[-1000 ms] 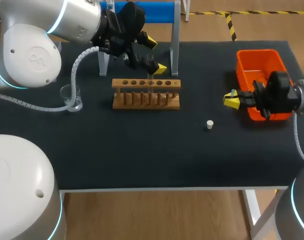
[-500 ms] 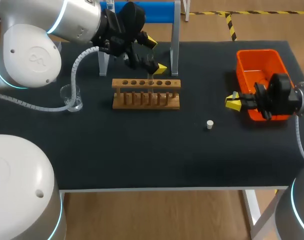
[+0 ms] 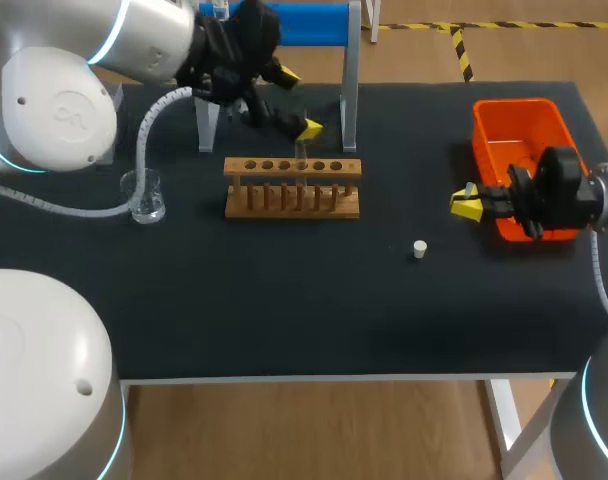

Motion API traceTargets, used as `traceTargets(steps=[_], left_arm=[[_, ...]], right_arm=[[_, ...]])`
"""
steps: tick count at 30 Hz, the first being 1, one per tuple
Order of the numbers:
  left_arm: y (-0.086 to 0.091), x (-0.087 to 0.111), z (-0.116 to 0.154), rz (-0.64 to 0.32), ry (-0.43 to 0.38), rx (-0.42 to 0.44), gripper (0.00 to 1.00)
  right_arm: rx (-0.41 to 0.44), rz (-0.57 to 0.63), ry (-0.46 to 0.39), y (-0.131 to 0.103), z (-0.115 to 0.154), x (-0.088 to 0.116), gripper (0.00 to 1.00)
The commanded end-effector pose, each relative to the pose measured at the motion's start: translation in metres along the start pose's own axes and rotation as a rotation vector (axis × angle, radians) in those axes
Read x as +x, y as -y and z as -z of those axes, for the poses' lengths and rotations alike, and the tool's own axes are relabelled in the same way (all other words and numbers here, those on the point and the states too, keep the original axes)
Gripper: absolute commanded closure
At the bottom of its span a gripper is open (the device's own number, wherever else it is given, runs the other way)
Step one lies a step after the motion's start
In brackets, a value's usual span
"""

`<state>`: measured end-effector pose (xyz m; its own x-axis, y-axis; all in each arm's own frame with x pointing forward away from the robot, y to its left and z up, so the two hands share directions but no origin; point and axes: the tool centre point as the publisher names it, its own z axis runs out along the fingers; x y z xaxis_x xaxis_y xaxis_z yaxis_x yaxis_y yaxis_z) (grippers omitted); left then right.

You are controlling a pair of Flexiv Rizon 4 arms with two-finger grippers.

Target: Invert the test tube, pick up the pipette, mount the tip to pipette, aspirate from beaker and dispense into the tube, eject the tip, return the pipette, and cap with the stopper.

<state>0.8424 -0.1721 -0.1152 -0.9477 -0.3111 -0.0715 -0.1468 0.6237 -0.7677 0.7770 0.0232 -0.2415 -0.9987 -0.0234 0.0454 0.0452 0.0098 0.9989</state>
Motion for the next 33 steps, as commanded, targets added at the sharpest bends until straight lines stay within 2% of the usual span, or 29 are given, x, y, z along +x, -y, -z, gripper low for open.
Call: traceTargets(steps=[1,6,8,13,19,25,33], left_arm=[[-0.016,-0.023,0.014,0.044,0.032,-0.049,0.00],[-0.032,-0.046,0.027,0.087,0.118,-0.107,0.00],[-0.041,-0.057,0.029,0.130,0.175,-0.142,0.00],[-0.062,-0.081,0.035,0.233,0.307,-0.145,0.00],[-0.088,-0.106,0.044,0.366,0.461,-0.198,0.00],[-0.099,-0.122,0.054,0.466,0.607,-0.170,0.00],[-0.104,-0.133,0.054,0.544,0.712,-0.128,0.00]], right_arm=[[-0.001,0.001,-0.001,0.000,0.001,0.000,1.00],[-0.001,0.001,-0.001,0.000,0.001,0.000,1.00],[-0.001,0.001,-0.001,0.000,0.001,0.000,1.00],[-0.001,0.001,-0.001,0.000,0.001,0.000,1.00],[-0.001,0.001,-0.001,0.000,0.001,0.000,1.00],[-0.001,0.001,-0.001,0.000,0.001,0.000,1.00],[-0.001,0.001,-0.001,0.000,0.001,0.000,1.00]])
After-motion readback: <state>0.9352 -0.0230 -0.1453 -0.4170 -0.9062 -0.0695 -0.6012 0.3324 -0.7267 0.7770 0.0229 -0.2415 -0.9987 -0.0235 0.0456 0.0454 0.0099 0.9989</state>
